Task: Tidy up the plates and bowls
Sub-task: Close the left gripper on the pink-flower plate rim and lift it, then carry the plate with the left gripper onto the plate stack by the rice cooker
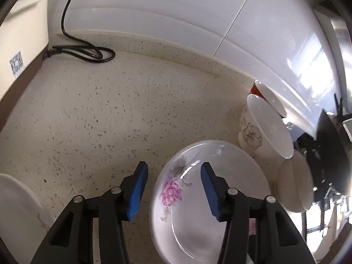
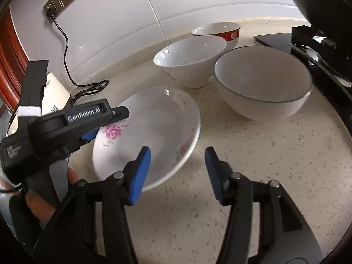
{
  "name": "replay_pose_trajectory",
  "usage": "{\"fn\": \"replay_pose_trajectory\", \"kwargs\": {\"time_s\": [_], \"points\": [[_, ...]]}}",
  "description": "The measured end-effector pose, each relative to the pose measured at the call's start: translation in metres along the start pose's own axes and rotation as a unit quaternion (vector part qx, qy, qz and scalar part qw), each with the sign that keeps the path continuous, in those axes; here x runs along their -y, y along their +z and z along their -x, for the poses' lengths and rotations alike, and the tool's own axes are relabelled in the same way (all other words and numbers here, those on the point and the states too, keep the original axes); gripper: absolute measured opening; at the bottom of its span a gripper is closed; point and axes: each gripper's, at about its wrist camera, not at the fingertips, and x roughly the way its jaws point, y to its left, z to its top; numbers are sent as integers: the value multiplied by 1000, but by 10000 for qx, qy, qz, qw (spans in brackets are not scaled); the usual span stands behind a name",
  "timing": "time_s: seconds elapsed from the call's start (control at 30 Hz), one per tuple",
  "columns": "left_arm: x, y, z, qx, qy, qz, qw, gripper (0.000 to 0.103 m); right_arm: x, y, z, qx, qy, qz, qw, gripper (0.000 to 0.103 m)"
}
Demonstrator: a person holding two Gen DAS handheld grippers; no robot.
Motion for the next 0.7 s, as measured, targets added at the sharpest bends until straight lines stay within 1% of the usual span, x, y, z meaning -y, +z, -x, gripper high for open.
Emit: {"fn": "replay_pose_trajectory", "kwargs": {"time_s": [0.03,0.07,0.13,0.17,0.2,0.23,0.27,0.33,0.4,0.5,0.63,0.7], "points": [[2,0,-1,9,55,-67,10000,51,-2,2,-4,-47,-13,22,10000,46],[5,-1,-2,5,85,-153,9998,51,-3,2,-7,-118,-17,46,9999,38],[12,-2,-4,-21,145,-333,9993,50,-2,4,-7,-146,-56,61,9999,34],[16,-4,-5,-6,282,-464,9985,50,-2,4,-7,-144,-77,52,9999,31],[18,-5,-5,2,348,-528,9980,50,-1,4,-7,-147,-89,29,9998,30],[17,-5,-5,1,331,-491,9982,48,1,4,-7,-137,-71,-17,9999,29],[14,-4,-4,-15,225,-370,9991,46,4,4,-6,-130,-53,-66,9999,28],[7,-2,-3,-47,97,-200,9997,31,9,6,-8,-112,-59,-131,9998,28],[1,-1,-4,-73,20,-91,9999,27,13,7,-8,-100,9,-222,9997,27],[1,-3,-3,-79,-46,-83,9999,24,16,8,-8,-74,12,-309,9995,27],[-5,0,-4,-100,-367,122,9992,21,26,8,-7,-37,181,-499,9986,27],[-7,0,-3,-99,-450,186,9988,21,27,8,-8,-26,259,-538,9982,27]]}}
